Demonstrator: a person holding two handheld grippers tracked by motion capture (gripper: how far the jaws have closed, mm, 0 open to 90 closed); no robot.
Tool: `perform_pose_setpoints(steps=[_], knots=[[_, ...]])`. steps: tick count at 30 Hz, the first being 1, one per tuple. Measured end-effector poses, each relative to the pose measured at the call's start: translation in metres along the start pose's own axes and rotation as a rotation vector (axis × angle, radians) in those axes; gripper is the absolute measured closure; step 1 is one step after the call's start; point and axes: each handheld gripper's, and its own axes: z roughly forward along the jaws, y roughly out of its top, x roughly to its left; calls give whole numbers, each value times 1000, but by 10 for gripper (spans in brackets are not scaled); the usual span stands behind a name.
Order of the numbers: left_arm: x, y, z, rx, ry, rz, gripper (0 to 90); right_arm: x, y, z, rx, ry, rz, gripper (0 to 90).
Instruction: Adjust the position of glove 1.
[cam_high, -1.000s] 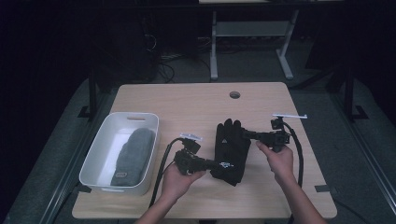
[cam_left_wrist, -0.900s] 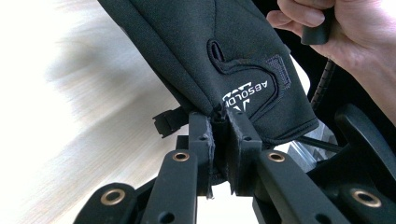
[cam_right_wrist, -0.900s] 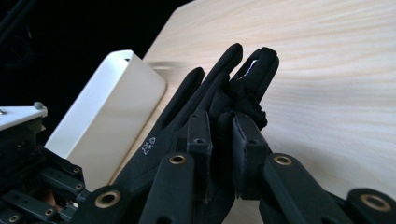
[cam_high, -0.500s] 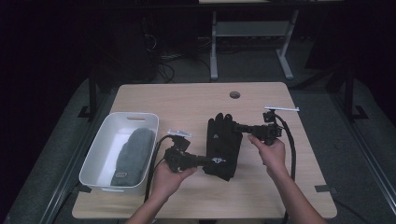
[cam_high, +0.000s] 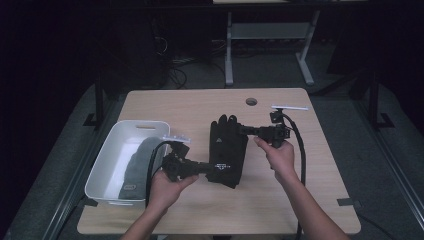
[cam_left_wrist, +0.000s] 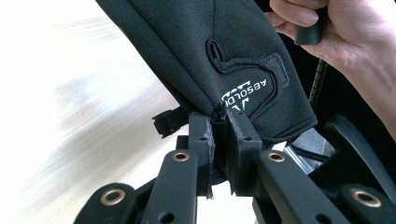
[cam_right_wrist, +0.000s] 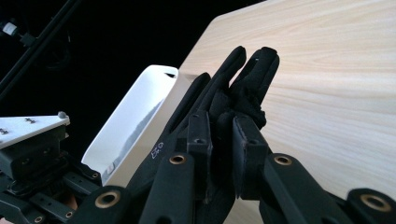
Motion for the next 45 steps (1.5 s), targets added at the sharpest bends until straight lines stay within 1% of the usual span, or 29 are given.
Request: perform_pose_setpoints(steps=[3,4,9,12,13,14,20,24,26,27,29,31,32,38,41,45], knots=[[2,0,-7,-9,5,-3,820,5,3,6,2,8,-11,789],[3,0,-10,-10,5,1,820,7,4,8,3,11,-9,789],[5,0,-20,-22,11,-5,820,15,10,16,7,25,-18,789],[6,0,-24,-27,7,-7,820,19,13,21,13,30,-22,789],[8,-1,-29,-32,5,-11,820,20,14,23,15,35,-23,789],[8,-1,-30,-33,8,-8,820,22,15,24,15,36,-23,789],[12,-2,-42,-48,8,-17,820,30,20,34,26,52,-35,789],[13,-3,-51,-59,15,-18,820,36,23,41,33,58,-40,789],[15,-3,-55,-58,21,-12,820,39,24,44,35,63,-43,789],[15,-3,-57,-61,23,-16,820,40,25,46,34,63,-50,789],[16,-4,-58,-61,25,-12,820,43,27,49,38,65,-53,789],[18,-5,-63,-67,29,-22,820,47,28,52,42,69,-52,789],[18,-5,-65,-72,31,-27,820,48,29,54,43,67,-59,789],[21,-7,-75,-84,45,-35,820,56,33,63,51,74,-72,789],[22,-7,-79,-91,47,-38,820,58,34,68,57,82,-66,789],[25,-8,-85,-90,53,-36,820,62,36,75,58,84,-75,789]])
